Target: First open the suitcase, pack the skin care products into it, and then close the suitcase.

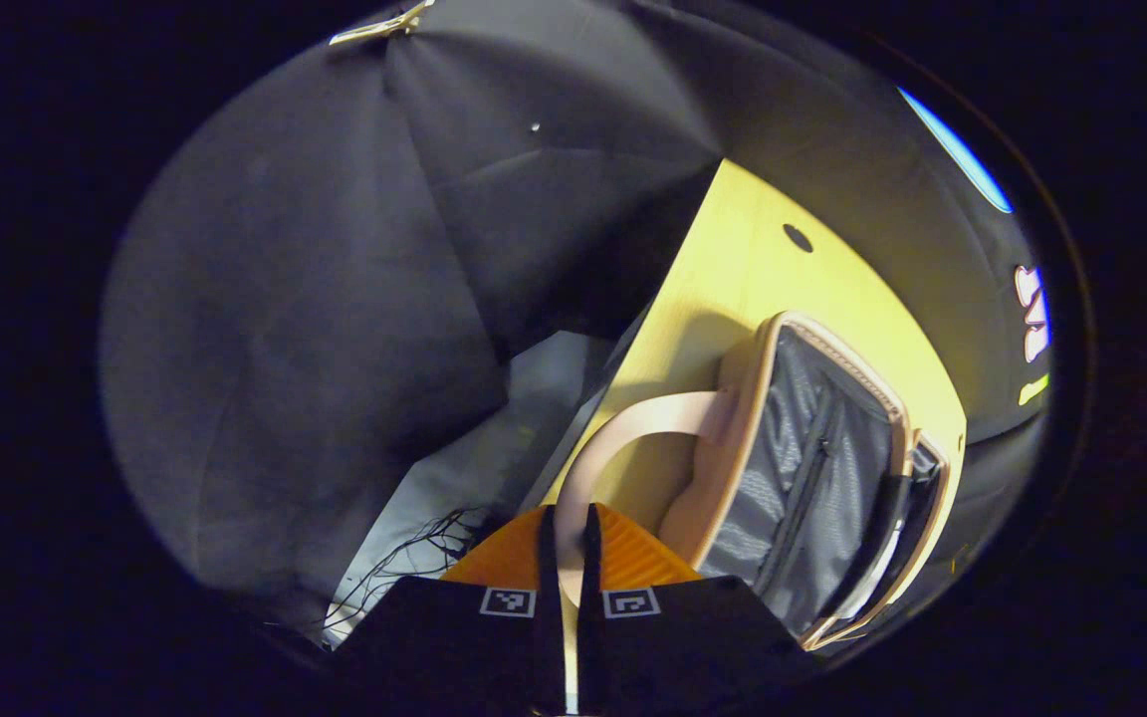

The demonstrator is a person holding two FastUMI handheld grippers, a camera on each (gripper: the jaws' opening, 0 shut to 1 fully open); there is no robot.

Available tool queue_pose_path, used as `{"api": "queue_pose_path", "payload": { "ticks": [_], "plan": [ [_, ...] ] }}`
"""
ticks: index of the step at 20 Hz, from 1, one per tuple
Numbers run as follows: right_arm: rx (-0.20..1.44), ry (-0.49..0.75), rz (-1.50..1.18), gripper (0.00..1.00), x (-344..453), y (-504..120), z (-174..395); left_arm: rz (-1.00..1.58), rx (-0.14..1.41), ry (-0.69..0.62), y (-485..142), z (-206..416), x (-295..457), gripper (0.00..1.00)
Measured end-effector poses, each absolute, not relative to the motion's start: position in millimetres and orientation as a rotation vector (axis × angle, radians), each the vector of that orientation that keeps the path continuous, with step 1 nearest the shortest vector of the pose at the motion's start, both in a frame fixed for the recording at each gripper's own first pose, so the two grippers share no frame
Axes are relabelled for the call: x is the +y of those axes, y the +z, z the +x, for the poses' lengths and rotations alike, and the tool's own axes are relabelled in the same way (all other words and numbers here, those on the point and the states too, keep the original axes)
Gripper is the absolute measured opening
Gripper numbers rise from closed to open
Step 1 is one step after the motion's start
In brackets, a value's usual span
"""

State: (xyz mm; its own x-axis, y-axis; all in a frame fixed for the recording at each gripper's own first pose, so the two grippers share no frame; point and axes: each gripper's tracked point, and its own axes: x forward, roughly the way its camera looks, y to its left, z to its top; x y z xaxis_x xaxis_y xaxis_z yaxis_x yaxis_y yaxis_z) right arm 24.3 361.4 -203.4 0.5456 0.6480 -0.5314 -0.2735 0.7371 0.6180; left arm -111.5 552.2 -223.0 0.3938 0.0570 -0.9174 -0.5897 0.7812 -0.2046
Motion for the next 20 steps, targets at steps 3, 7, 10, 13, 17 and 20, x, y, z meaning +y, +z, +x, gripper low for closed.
{"api": "queue_pose_path", "payload": {
  "ticks": [3, 7, 10, 13, 17, 20],
  "plan": [
    [0.815, 0.587, 0.489, 0.97, 359.4, -202.7, 24.0, -0.509, 1.052, 0.367, -190.0, -106.7, 540.4, 0.06],
    [0.794, 0.619, 0.495, 0.97, 361.0, -190.0, 23.5, -0.445, 0.941, 0.284, -118.7, -103.2, 517.2, 0.06],
    [0.777, 0.634, 0.506, 0.97, 360.1, -180.6, 24.4, -0.422, 0.844, 0.198, -56.4, -96.0, 480.4, 0.06],
    [0.762, 0.638, 0.520, 0.97, 354.2, -171.4, 21.2, -0.391, 0.773, 0.132, -15.4, -84.9, 440.0, 0.06],
    [0.749, 0.635, 0.505, 0.97, 334.9, -168.9, 15.8, -0.301, 0.713, 0.004, 28.9, -74.4, 377.8, 0.06],
    [0.734, 0.620, 0.503, 0.97, 317.3, -165.6, 16.1, -0.289, 0.672, -0.121, 47.1, -62.5, 318.7, 0.06]
  ]
}}
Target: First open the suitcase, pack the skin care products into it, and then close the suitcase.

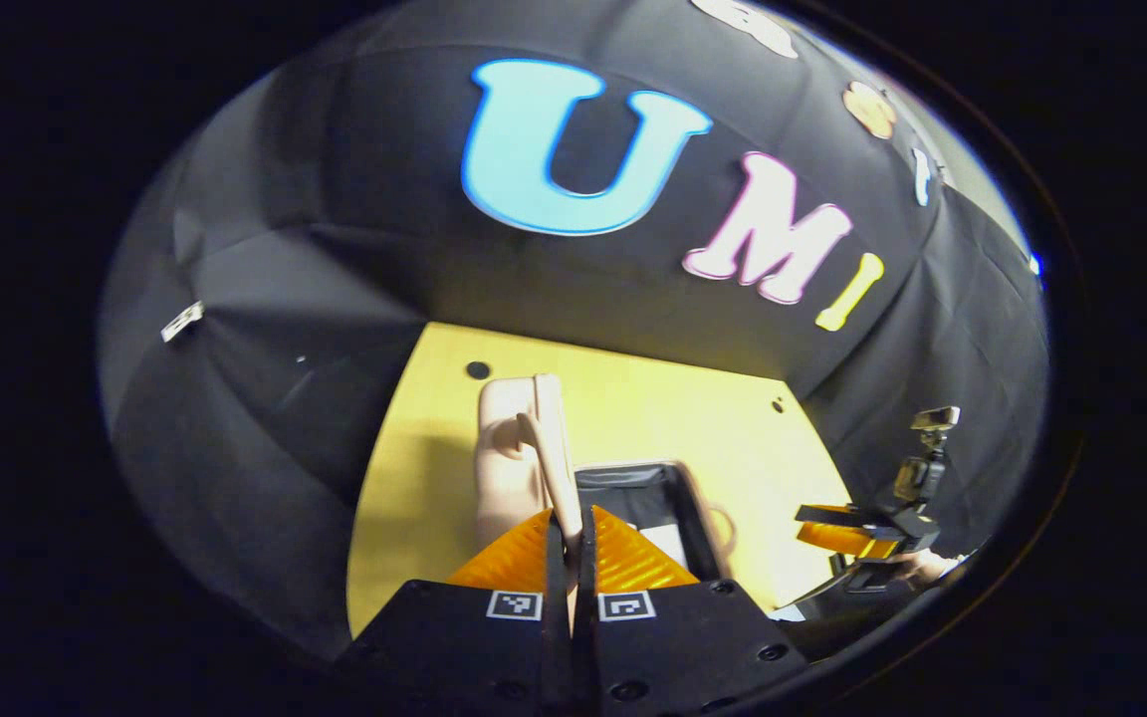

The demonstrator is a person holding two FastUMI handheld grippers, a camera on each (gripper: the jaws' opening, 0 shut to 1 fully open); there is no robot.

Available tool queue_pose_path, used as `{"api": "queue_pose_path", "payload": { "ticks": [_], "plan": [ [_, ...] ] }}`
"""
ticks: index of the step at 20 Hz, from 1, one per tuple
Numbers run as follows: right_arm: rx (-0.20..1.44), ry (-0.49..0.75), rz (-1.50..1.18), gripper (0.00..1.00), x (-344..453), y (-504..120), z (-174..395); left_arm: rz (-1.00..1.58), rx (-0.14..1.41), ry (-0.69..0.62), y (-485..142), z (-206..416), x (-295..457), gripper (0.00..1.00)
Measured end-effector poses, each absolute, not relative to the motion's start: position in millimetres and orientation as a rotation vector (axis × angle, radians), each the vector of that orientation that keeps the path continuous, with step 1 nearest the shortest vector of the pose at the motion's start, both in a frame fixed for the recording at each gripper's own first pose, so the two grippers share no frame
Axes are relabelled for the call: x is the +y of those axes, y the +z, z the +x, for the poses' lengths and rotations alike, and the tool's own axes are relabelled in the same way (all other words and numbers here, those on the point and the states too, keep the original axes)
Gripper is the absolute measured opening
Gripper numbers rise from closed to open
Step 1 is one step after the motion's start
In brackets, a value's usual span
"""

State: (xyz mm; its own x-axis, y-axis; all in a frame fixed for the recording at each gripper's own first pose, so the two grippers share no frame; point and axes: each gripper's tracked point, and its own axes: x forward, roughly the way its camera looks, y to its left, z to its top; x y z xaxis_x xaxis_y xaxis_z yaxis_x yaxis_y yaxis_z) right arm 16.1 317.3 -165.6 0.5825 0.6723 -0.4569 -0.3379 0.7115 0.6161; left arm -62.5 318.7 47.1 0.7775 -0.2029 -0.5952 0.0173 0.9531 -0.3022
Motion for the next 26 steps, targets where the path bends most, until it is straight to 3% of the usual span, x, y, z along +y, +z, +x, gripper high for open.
{"api": "queue_pose_path", "payload": {
  "ticks": [3, 7, 13, 18, 22, 26],
  "plan": [
    [0.716, 0.588, 0.514, 0.97, 300.1, -168.2, 19.7, -0.270, 0.642, -0.227, 46.1, -46.1, 277.7, 0.06],
    [0.695, 0.526, 0.535, 0.97, 269.4, -164.7, 21.4, -0.474, 0.633, -0.361, 32.7, -24.6, 216.7, 0.06],
    [0.682, 0.408, 0.540, 0.97, 214.0, -170.5, 17.1, -0.503, 0.721, -0.492, -64.6, 2.8, 109.0, 0.06],
    [0.675, 0.308, 0.522, 0.97, 164.1, -172.1, 6.7, -0.352, 0.936, -0.458, -169.9, -12.2, 58.3, 0.06],
    [0.672, 0.232, 0.530, 0.96, 133.4, -175.0, -6.9, -0.270, 0.971, -0.426, -169.1, -11.6, 57.8, 0.09],
    [0.656, 0.203, 0.532, 0.97, 118.5, -179.1, -14.8, -0.119, 0.892, -0.363, -164.3, -9.1, 66.7, 0.25]
  ]
}}
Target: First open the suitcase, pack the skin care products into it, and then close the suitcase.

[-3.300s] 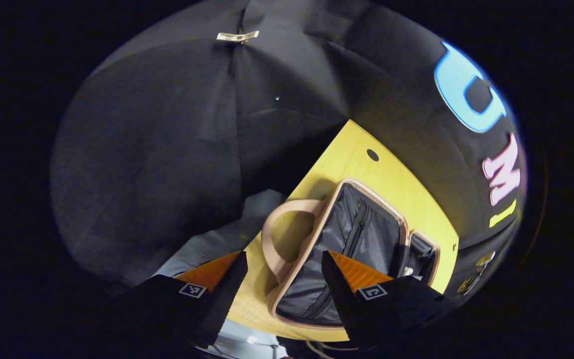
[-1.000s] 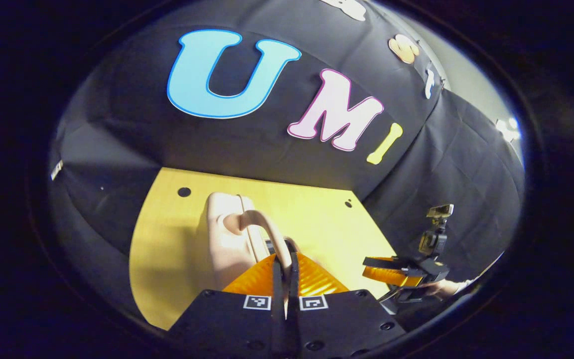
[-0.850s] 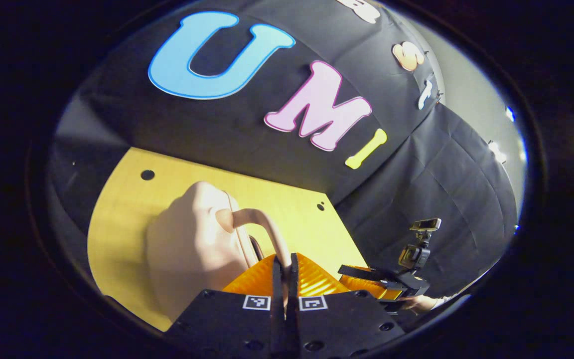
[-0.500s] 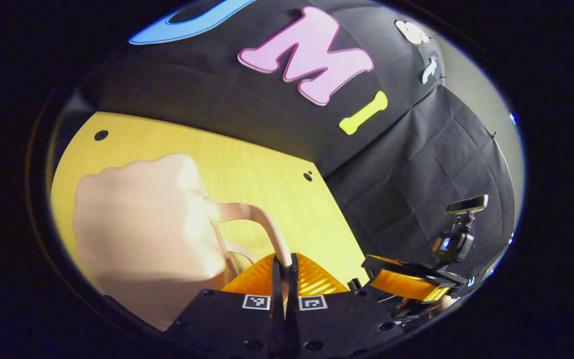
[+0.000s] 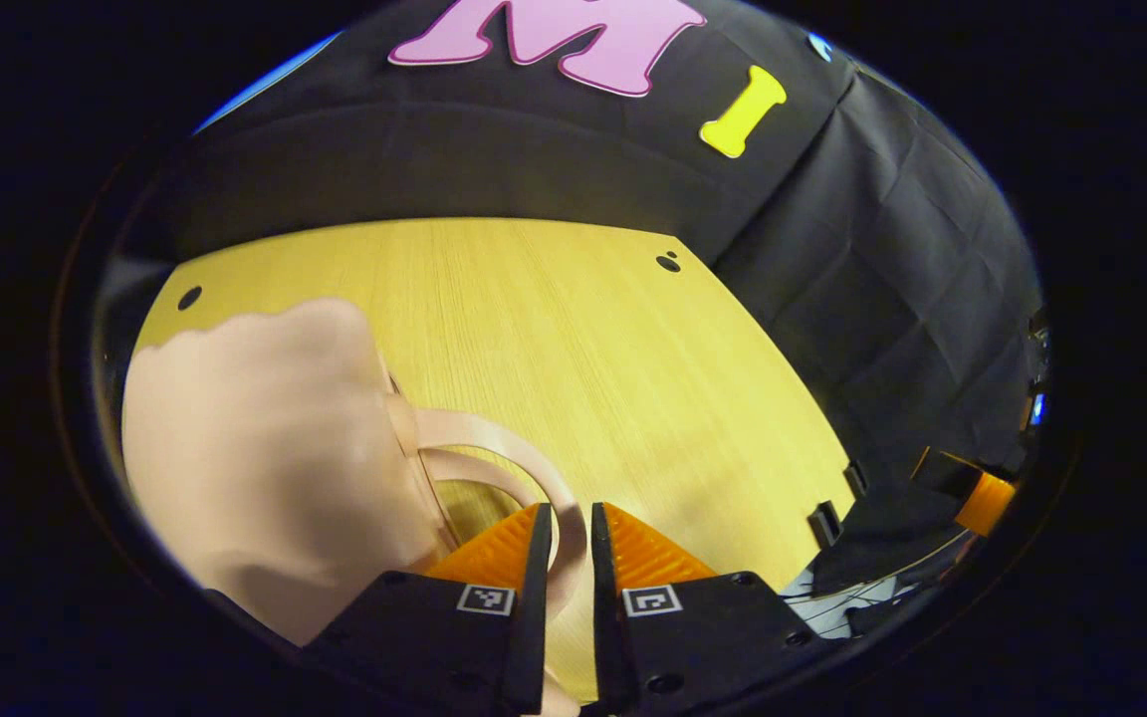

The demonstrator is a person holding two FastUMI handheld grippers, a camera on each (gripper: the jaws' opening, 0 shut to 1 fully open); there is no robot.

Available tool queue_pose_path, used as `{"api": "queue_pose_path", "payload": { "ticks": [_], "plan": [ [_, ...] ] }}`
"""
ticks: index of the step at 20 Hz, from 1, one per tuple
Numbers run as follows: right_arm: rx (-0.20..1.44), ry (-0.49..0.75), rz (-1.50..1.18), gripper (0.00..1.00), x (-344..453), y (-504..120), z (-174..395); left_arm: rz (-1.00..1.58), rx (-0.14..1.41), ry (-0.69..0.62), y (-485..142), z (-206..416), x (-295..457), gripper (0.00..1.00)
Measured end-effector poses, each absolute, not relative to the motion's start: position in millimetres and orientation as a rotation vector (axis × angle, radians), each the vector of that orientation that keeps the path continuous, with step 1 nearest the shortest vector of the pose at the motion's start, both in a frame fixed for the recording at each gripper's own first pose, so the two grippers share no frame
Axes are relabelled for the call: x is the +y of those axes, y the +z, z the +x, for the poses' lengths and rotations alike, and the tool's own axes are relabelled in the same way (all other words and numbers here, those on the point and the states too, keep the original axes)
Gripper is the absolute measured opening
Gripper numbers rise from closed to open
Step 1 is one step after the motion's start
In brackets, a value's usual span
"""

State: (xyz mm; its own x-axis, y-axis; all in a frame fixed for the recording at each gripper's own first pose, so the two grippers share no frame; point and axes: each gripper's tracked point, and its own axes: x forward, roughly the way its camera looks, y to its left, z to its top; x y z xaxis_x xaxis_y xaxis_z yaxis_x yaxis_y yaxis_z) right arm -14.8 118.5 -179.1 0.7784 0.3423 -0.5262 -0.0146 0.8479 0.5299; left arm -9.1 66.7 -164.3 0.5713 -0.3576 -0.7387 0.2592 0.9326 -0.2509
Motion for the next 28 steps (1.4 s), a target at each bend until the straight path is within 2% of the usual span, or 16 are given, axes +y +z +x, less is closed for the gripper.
{"api": "queue_pose_path", "payload": {
  "ticks": [1, 2, 3, 4, 5, 6, 11, 15, 19, 22, 28],
  "plan": [
    [0.641, 0.206, 0.526, 0.97, 116.4, -177.6, -13.5, -0.116, 0.868, -0.368, -163.0, -9.2, 64.2, 0.37],
    [0.630, 0.215, 0.524, 0.97, 116.0, -176.8, -16.1, -0.118, 0.844, -0.370, -160.3, -8.0, 56.7, 0.42],
    [0.611, 0.230, 0.520, 0.97, 115.6, -172.0, -15.4, -0.106, 0.812, -0.347, -153.1, -8.5, 55.6, 0.61],
    [0.589, 0.250, 0.509, 0.97, 113.1, -164.6, -14.7, -0.087, 0.768, -0.307, -145.3, -6.1, 59.8, 0.72],
    [0.576, 0.274, 0.491, 0.97, 110.4, -158.9, -16.1, -0.065, 0.720, -0.251, -134.0, -1.7, 65.0, 0.87],
    [0.573, 0.306, 0.467, 0.97, 107.6, -154.3, -19.7, -0.064, 0.671, -0.204, -118.3, -2.3, 67.8, 0.94],
    [0.448, 0.418, 0.340, 0.96, 74.6, -109.8, -9.7, -0.100, 0.452, -0.077, -23.7, -34.7, 64.2, 0.96],
    [0.285, 0.408, 0.226, 0.97, 45.7, -58.5, 5.2, -0.035, 0.273, -0.039, 53.0, -75.6, 42.5, 0.96],
    [0.134, 0.412, 0.180, 0.97, 29.9, -3.9, 5.4, -0.018, 0.162, -0.005, 106.2, -111.9, 21.0, 0.96],
    [0.046, 0.382, 0.161, 0.97, 15.5, 20.7, 5.2, -0.024, 0.087, 0.029, 134.9, -136.5, 5.8, 0.96],
    [0.009, 0.354, 0.241, 0.97, 4.1, 29.3, -3.9, 0.066, 0.020, 0.060, 163.2, -174.6, -10.7, 0.96]
  ]
}}
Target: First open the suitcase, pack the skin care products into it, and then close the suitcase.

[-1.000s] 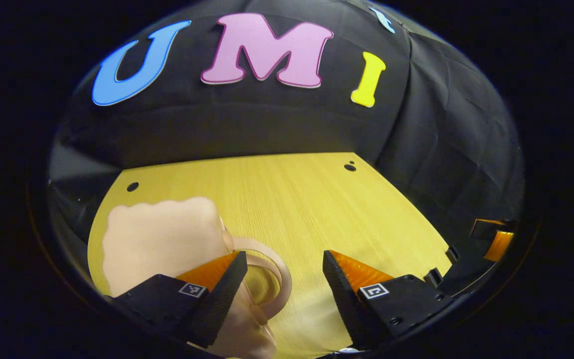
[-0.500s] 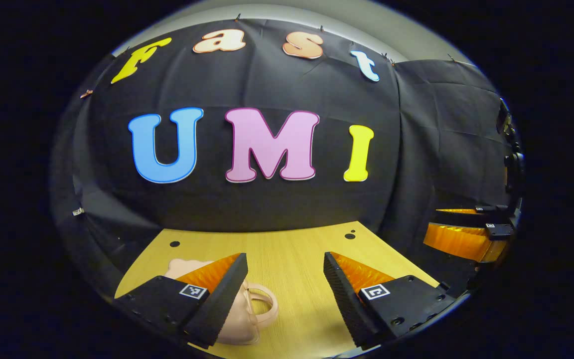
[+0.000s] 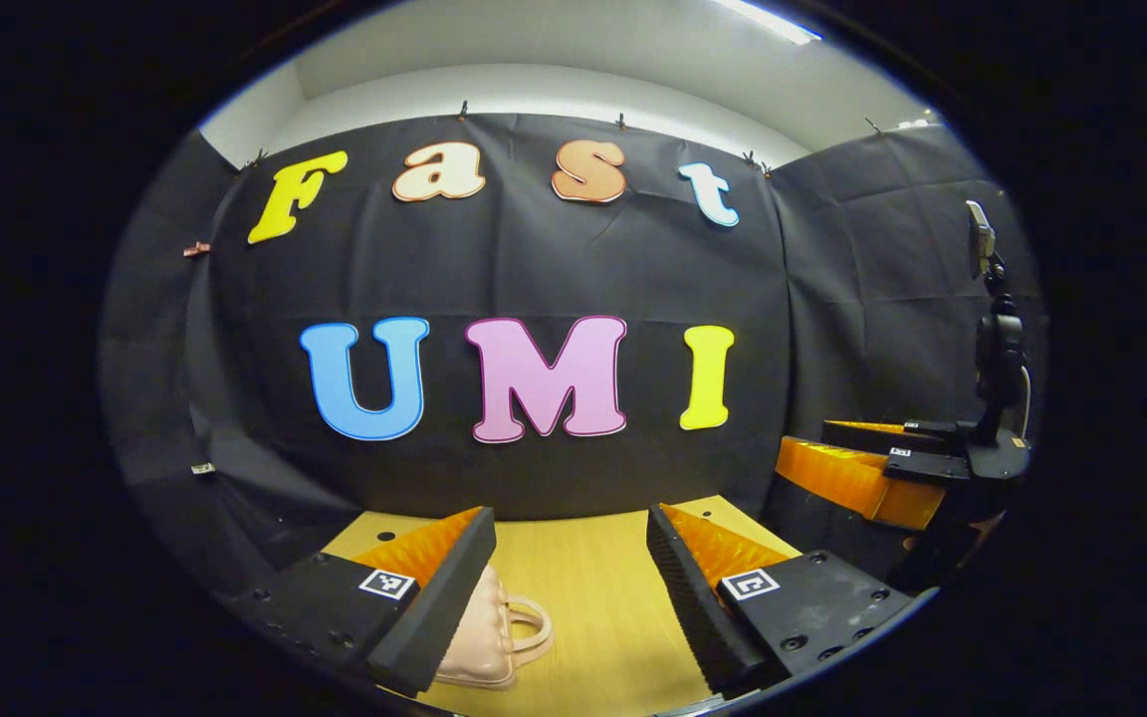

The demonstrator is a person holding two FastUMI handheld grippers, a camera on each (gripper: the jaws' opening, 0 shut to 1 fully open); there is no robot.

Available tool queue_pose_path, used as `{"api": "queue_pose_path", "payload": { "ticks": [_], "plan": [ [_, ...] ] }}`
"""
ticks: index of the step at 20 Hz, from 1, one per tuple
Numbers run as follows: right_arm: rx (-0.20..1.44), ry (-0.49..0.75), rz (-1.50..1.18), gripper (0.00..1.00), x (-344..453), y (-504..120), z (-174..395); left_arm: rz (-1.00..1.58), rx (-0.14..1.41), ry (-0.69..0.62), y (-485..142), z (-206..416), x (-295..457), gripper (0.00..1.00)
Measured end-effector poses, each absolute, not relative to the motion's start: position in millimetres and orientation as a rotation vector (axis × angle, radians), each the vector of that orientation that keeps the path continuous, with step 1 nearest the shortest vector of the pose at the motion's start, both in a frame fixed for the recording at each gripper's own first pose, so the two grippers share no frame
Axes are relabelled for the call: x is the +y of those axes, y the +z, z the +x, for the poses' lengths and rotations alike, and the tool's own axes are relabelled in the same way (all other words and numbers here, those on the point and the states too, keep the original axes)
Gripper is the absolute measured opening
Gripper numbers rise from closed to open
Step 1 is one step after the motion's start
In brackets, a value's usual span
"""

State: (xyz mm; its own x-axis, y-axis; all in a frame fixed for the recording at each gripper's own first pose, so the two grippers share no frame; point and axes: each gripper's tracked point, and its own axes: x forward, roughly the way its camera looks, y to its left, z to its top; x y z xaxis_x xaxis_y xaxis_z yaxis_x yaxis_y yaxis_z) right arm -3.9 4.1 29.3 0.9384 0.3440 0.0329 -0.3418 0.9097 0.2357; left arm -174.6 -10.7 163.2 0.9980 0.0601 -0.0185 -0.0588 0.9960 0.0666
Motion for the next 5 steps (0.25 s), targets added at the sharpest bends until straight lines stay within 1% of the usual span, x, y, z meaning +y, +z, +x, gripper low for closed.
{"api": "queue_pose_path", "payload": {
  "ticks": [3, 4, 5],
  "plan": [
    [0.020, 0.341, 0.228, 0.97, 3.1, 22.3, 1.2, 0.056, 0.015, 0.085, 171.7, -185.3, -14.1, 0.96],
    [0.019, 0.340, 0.220, 0.90, 3.5, 22.1, 2.6, 0.046, 0.013, 0.091, 173.1, -188.3, -12.7, 0.97],
    [0.005, 0.337, 0.212, 0.97, 4.0, 24.3, 4.3, 0.038, 0.006, 0.102, 175.5, -192.6, -10.7, 0.98]
  ]
}}
